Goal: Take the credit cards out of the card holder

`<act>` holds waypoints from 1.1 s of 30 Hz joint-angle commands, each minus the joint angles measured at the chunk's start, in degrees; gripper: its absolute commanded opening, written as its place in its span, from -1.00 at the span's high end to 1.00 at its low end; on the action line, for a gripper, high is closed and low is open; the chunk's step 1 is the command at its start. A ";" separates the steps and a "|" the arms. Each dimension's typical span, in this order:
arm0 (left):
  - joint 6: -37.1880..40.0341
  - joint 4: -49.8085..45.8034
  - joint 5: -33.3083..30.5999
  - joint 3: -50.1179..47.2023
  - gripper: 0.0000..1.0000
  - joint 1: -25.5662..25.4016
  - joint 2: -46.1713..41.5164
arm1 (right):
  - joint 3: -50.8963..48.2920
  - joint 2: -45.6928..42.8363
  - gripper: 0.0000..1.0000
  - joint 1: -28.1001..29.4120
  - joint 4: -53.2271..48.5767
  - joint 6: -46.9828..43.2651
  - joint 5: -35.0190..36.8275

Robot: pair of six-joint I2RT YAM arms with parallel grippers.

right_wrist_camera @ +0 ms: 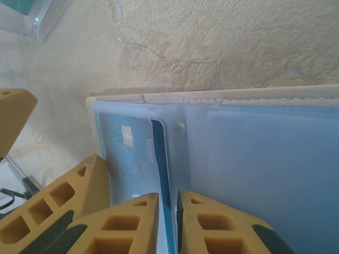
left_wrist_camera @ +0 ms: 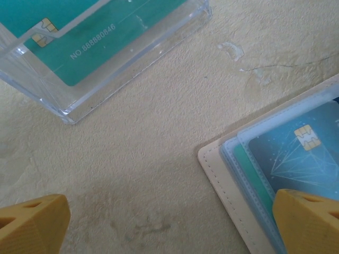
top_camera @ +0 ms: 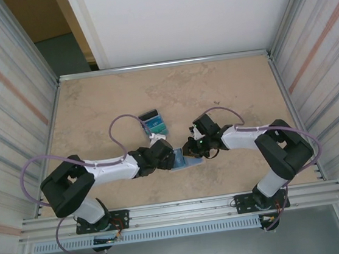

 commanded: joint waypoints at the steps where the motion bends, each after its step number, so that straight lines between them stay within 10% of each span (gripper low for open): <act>1: -0.85 -3.60 -1.55 0.66 -0.97 -0.58 1.48 | -0.52 1.53 0.66 -0.52 0.94 1.01 -1.35; 33: -0.88 -4.68 -2.58 0.99 -0.98 -0.77 1.80 | -6.98 0.52 1.00 -4.02 15.52 6.02 -9.09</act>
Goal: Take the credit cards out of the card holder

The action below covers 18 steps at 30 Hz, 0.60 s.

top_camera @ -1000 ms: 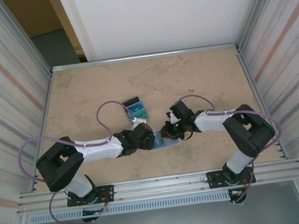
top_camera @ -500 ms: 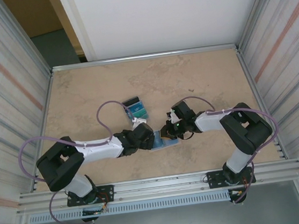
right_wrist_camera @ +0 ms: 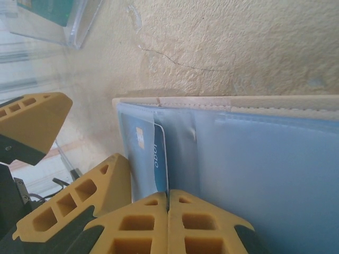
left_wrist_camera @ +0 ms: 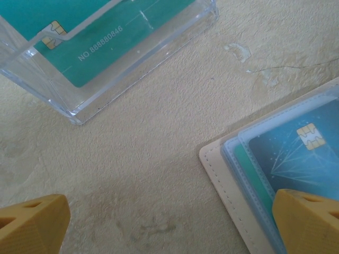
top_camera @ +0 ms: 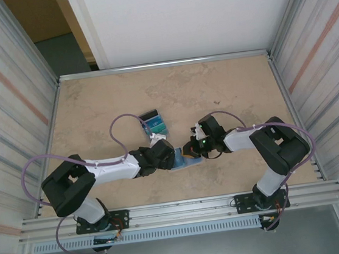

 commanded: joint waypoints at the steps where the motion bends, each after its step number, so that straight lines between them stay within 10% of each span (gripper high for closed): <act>1: -0.48 -3.70 -1.34 0.39 -0.98 -0.45 1.36 | -1.02 -1.46 1.00 -0.60 0.09 0.23 0.29; 18: 0.66 -4.06 -2.65 0.32 -0.97 -0.44 0.82 | 0.59 -2.48 1.00 -2.54 -9.46 -5.26 4.17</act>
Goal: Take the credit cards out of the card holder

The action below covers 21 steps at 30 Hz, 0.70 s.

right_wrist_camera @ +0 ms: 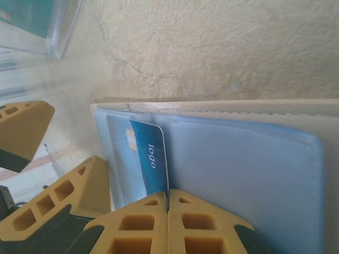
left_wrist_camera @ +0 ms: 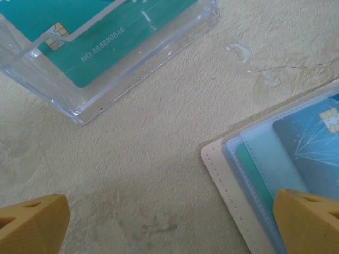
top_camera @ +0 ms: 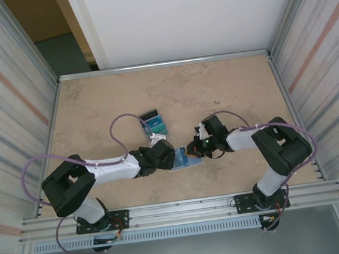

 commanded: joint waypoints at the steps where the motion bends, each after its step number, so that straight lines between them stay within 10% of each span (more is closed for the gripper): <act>1: 0.85 -3.36 -2.05 0.03 -0.97 -0.42 0.67 | 1.18 -1.60 1.00 -0.38 -6.09 -3.17 3.30; 21: 9.97 5.20 1.49 0.78 -0.97 -0.46 -3.82 | 3.66 -5.29 1.00 -0.49 -13.47 -5.74 7.21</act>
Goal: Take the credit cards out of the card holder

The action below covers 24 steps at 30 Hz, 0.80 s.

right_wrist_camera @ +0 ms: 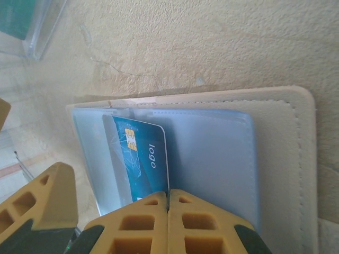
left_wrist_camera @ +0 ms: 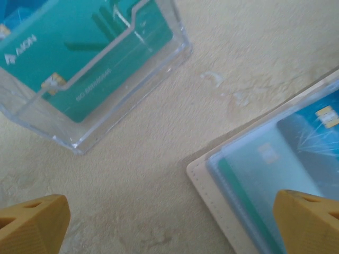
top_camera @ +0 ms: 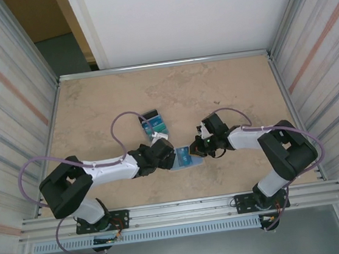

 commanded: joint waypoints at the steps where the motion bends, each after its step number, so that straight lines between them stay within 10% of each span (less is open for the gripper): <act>1: 3.30 2.82 1.19 0.87 -0.97 -0.57 -1.28 | 1.39 -1.86 1.00 -0.27 -3.41 -1.42 2.13; 24: 5.18 2.30 -0.20 4.23 -0.98 -2.83 6.84 | 1.18 -4.81 1.00 -0.27 -5.58 -1.37 3.03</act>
